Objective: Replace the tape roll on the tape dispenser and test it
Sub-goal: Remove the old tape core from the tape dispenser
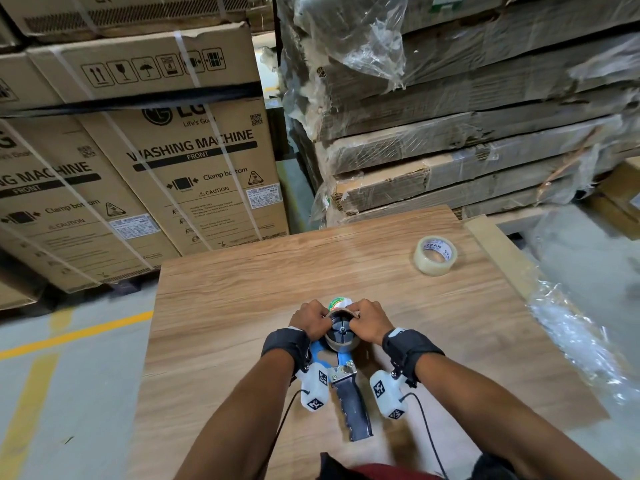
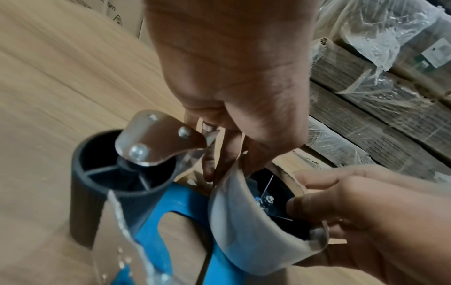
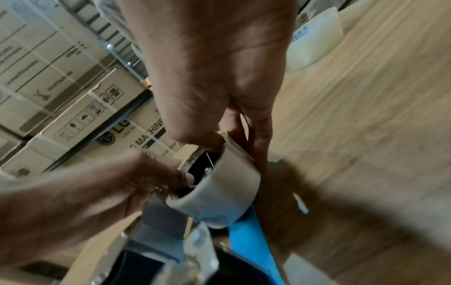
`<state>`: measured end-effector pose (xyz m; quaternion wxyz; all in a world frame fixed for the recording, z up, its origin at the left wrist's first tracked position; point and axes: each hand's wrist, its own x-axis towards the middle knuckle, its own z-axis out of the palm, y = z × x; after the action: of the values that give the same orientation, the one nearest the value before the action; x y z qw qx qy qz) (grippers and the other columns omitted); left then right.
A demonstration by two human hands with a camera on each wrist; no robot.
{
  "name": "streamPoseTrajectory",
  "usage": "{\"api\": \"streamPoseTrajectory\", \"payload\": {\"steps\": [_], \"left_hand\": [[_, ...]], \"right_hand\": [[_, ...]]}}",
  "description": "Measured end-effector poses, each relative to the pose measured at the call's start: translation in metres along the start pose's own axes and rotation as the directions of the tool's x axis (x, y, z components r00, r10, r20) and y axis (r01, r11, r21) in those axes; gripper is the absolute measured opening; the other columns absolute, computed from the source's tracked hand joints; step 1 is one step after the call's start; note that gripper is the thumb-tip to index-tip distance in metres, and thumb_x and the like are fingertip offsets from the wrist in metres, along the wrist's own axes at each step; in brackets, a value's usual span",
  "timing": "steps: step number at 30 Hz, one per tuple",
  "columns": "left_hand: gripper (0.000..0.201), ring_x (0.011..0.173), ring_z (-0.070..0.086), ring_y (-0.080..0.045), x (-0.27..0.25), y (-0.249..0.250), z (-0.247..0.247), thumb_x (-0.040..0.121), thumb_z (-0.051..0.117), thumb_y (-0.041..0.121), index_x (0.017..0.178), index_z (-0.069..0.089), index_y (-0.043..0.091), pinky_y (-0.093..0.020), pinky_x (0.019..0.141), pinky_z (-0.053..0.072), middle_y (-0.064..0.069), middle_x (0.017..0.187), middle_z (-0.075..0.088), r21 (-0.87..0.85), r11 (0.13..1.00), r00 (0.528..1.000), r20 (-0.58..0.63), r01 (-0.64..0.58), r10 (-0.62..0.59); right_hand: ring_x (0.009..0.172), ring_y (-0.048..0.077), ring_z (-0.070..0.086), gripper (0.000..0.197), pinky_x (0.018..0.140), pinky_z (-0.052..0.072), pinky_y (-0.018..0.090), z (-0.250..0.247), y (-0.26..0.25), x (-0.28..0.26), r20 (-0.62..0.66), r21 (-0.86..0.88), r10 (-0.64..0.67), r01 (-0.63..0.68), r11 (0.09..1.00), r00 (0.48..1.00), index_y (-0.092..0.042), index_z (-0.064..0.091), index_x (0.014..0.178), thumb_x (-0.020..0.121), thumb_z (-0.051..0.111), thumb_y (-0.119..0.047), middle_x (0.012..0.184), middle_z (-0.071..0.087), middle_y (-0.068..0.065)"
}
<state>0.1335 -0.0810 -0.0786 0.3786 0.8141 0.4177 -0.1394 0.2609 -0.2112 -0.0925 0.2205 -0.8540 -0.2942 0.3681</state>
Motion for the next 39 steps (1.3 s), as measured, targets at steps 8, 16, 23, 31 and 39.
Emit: {"api": "streamPoseTrajectory", "payload": {"steps": [8,16,23,31,39], "left_hand": [[0.023,0.09,0.066,-0.04,-0.022,0.009,-0.004,0.066,0.056,0.036,0.073,0.067,0.017,-0.034,0.066,0.048,-0.021,0.088,0.071,-0.034,0.999,0.997,-0.065,-0.037,0.035],[0.043,0.121,0.057,-0.036,-0.042,0.015,-0.02,0.091,0.053,0.044,0.125,0.067,0.022,-0.04,0.1,0.045,-0.016,0.131,0.064,0.189,0.979,0.994,-0.051,-0.08,0.092],[0.043,0.114,0.058,-0.037,-0.043,0.014,-0.021,0.087,0.058,0.041,0.121,0.062,0.015,-0.04,0.097,0.049,-0.014,0.124,0.059,0.107,0.994,0.999,-0.025,-0.03,0.032],[0.037,0.058,0.044,-0.028,-0.038,0.017,-0.012,0.085,0.065,0.036,0.057,0.059,0.012,-0.039,0.055,0.037,-0.013,0.058,0.049,-0.018,0.997,0.988,-0.132,-0.081,0.078],[0.044,0.127,0.052,-0.034,-0.057,0.018,-0.012,0.096,0.05,0.044,0.133,0.057,0.021,-0.039,0.106,0.036,-0.015,0.134,0.059,0.142,0.99,0.992,-0.125,0.015,0.003]], "right_hand": [[0.114,0.042,0.063,0.064,0.091,0.054,0.038,-0.012,-0.041,-0.059,-0.102,-0.08,-0.086,0.078,0.994,0.991,-0.019,0.074,0.124,0.066,0.048,-0.028,0.117,0.076,0.016],[0.124,0.03,0.062,0.045,0.104,0.049,0.031,-0.024,-0.035,-0.056,-0.044,0.023,0.005,-0.004,1.0,0.999,-0.02,0.071,0.131,0.087,0.066,-0.019,0.127,0.073,0.012],[0.068,0.022,0.042,0.031,0.052,0.03,0.032,-0.028,-0.035,-0.062,-0.063,0.012,0.09,-0.089,0.996,0.994,-0.008,0.046,0.053,0.077,0.065,-0.015,0.057,0.041,0.004],[0.103,0.035,0.062,0.017,0.08,0.051,0.033,-0.021,-0.048,-0.072,-0.169,0.049,0.144,-0.138,0.989,0.975,0.0,0.068,0.095,0.082,0.068,-0.011,0.102,0.064,0.018],[0.122,0.021,0.063,0.079,0.104,0.049,0.029,-0.032,-0.038,-0.073,0.058,0.056,-0.086,0.082,0.995,0.995,-0.023,0.061,0.138,0.066,0.087,-0.041,0.131,0.069,0.002]]}}
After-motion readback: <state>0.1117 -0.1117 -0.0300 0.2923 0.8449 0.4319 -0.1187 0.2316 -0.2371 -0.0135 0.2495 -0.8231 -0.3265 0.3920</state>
